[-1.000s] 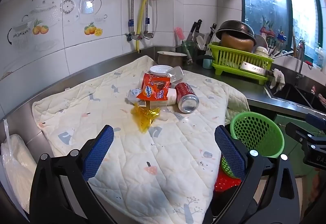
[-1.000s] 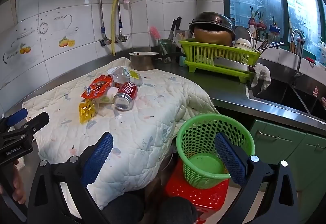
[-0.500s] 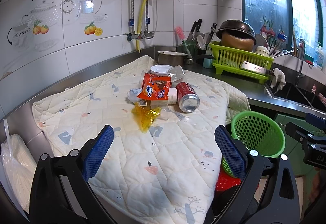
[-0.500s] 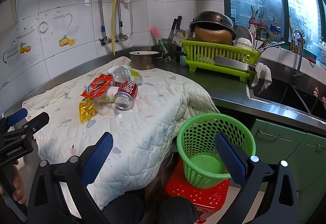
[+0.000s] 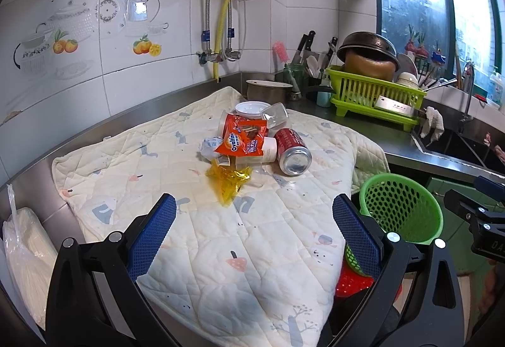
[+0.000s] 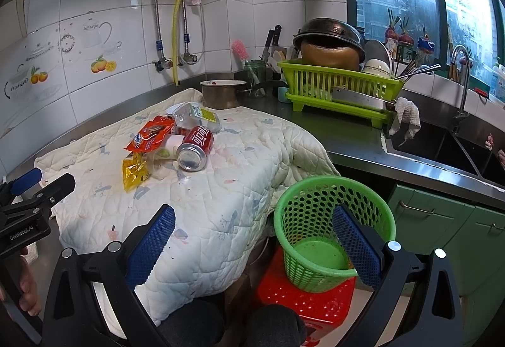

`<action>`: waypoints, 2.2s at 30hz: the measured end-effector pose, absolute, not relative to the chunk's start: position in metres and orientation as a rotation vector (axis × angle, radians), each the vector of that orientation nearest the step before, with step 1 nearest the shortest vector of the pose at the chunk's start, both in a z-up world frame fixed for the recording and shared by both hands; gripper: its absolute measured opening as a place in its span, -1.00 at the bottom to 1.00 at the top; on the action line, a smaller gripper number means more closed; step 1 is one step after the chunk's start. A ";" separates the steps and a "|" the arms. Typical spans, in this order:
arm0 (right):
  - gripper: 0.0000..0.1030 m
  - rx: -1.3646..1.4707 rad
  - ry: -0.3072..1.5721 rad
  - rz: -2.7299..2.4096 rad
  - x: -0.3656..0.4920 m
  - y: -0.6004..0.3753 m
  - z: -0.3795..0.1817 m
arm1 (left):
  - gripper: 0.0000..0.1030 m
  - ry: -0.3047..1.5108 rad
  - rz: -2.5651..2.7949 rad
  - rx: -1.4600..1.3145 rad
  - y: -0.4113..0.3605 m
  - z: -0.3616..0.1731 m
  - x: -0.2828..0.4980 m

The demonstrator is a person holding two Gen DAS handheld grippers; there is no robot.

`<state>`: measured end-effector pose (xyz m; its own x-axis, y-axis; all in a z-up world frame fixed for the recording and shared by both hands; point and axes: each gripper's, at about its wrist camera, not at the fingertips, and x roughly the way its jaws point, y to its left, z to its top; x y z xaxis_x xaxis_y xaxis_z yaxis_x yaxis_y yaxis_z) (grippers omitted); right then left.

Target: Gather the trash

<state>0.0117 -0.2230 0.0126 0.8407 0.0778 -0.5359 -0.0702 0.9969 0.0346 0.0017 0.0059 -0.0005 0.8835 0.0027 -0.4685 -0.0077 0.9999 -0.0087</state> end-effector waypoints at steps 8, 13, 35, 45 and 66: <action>0.88 0.013 0.568 0.077 0.011 -0.224 0.013 | 0.90 0.481 0.014 -0.009 0.006 0.001 0.000; 0.88 0.013 0.567 0.076 0.012 -0.224 0.013 | 0.90 0.479 0.013 -0.005 0.006 0.002 0.000; 0.88 0.004 0.571 0.086 0.017 -0.222 0.015 | 0.90 0.491 0.027 -0.012 0.009 -0.002 0.007; 0.88 -0.029 0.577 0.114 0.036 -0.211 0.011 | 0.90 0.510 0.066 -0.033 0.025 -0.009 0.016; 0.87 -0.051 0.652 0.306 0.133 -0.168 0.009 | 0.90 0.553 0.121 -0.074 0.055 -0.024 0.039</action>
<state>0.1326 -0.1684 0.0091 0.7519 0.2643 -0.6040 -0.2963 0.9539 0.0485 0.0387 0.0552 -0.0241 0.8440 0.0943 -0.5280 -0.1342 0.9902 -0.0375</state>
